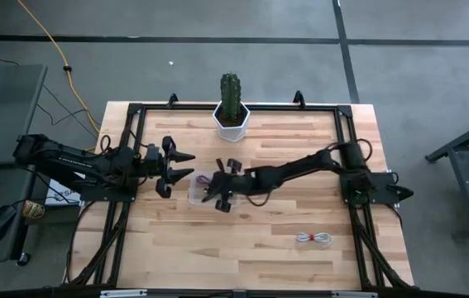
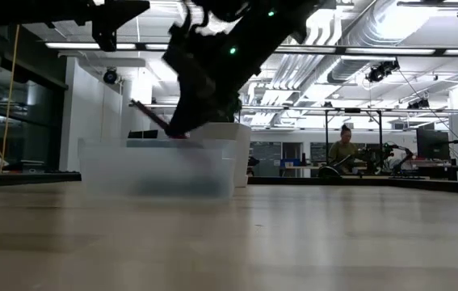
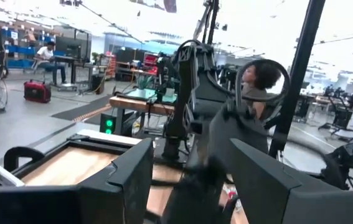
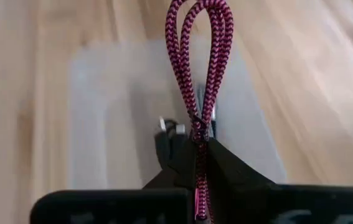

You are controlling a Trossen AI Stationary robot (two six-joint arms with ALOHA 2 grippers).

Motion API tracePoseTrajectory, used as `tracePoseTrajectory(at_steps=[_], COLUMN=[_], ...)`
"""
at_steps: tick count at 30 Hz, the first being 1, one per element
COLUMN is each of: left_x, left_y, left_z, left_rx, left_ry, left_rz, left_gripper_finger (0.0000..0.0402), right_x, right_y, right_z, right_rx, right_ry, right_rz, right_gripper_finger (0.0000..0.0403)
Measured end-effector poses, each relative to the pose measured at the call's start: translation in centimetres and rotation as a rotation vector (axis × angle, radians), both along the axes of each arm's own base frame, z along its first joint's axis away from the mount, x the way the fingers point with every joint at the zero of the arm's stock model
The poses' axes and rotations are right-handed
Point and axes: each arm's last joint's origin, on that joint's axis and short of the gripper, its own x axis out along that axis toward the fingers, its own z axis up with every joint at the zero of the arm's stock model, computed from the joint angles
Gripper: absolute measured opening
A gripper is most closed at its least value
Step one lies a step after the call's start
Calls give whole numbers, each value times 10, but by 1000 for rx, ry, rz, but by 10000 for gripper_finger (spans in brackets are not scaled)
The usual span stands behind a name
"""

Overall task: Pick and place USB-C Cables
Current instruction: Put the pink charger cable into the transparent bin, then put the white charger cable into the transparent bin

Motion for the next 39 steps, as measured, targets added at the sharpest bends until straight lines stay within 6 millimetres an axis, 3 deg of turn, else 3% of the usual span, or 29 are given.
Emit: tracePoseTrajectory(at_steps=[9, 21, 29, 34, 39], left_x=[-1, -1, -1, 0, 0], left_y=[0, 0, 0, 0, 0], left_z=[0, 0, 0, 0, -2], left_rx=[0, 0, 0, 0, 0], left_ry=[-3, -3, -1, 6, 17], left_rz=[0, 1, 1, 1, 1], left_gripper_finger=[188, 188, 188, 188, 188], right_x=[7, 6, 7, -12, -61], right_y=[-1, -2, 2, 9, 16], right_z=[-12, -13, -5, 20, 36], right_rx=[61, 55, -78, -155, -252], right_ry=[59, 70, 63, 105, 85], right_rz=[-84, -73, -1, -10, -116], right_gripper_finger=[23, 60, 119, 145, 142])
